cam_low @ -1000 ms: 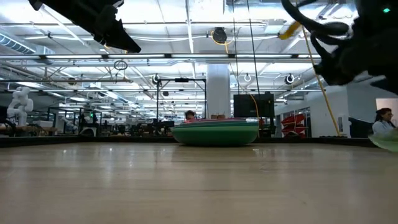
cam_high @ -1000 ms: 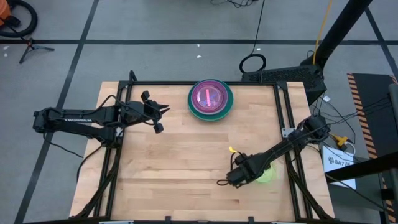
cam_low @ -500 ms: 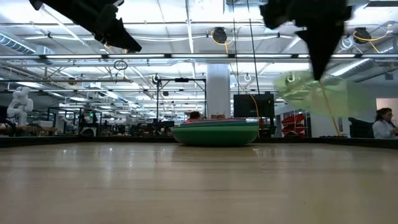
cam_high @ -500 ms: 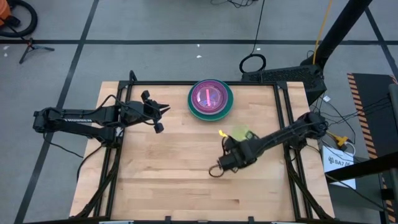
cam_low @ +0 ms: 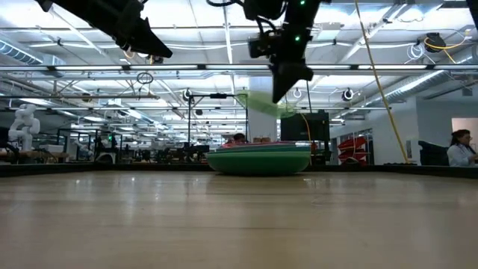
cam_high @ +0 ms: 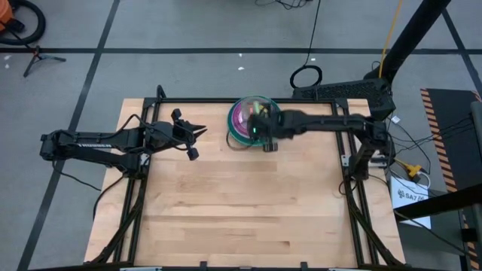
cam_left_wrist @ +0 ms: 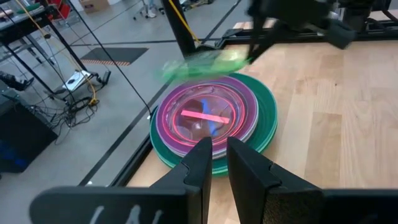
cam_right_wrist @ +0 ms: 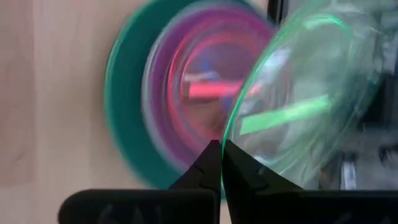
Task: Stack plastic plates
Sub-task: Stack the light green plate on the pink plate, then return to Home Position
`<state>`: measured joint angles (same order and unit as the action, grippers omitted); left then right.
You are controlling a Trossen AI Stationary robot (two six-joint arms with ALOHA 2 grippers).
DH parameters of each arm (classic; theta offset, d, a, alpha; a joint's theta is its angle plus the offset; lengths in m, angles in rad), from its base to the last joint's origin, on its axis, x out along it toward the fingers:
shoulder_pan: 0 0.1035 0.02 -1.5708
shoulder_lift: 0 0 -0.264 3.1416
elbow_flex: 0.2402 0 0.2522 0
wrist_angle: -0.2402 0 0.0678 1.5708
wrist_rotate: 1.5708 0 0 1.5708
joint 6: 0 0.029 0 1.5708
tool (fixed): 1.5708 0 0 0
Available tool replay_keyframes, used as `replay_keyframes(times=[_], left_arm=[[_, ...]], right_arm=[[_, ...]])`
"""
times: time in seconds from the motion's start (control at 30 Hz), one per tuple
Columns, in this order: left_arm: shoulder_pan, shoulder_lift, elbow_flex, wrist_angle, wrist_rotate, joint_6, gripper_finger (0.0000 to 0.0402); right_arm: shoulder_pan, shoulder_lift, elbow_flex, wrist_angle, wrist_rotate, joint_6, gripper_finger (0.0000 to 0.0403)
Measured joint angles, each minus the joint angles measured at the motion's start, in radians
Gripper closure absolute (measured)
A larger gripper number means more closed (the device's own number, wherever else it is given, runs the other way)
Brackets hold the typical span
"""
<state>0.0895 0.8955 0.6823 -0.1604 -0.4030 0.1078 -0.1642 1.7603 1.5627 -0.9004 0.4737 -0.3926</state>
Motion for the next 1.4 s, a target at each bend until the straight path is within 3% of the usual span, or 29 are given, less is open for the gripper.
replay_keyframes(times=[0.2, 0.43, 0.6, 0.87, 0.97, 1.07, 1.4], left_arm=[[0.0, 0.0, 0.0, 0.0, 0.0, -0.002, 0.0344], [0.0, 0.0, 0.0, 0.0, 0.0, -0.007, 0.0344], [0.0, 0.0, 0.0, -0.002, 0.0, -0.008, 0.0344], [0.0, 0.0, 0.0, -0.004, 0.0, -0.011, 0.0344], [-0.006, 0.0, 0.0, -0.027, 0.011, -0.041, 0.0344], [-0.043, 0.0, 0.0, -0.051, 0.046, -0.09, 0.0344], [-0.303, -0.067, -0.156, 0.085, 0.057, -0.163, 0.0344]], right_arm=[[-0.169, 0.027, 0.0, 0.159, -0.203, -0.155, 0.0403], [-0.237, 0.072, -0.001, 0.106, -0.223, -0.195, 0.0394], [-0.241, 0.071, 0.0, 0.135, -0.335, -0.192, 0.0371], [-0.233, 0.056, -0.001, 0.08, -0.375, -0.041, 0.0317], [-0.219, 0.02, -0.011, -0.027, -0.517, 0.103, 0.0307], [-0.163, -0.038, -0.114, 0.051, -0.648, 0.167, 0.0307], [0.068, -0.338, -0.713, 0.823, -0.662, 0.24, 0.0325]])
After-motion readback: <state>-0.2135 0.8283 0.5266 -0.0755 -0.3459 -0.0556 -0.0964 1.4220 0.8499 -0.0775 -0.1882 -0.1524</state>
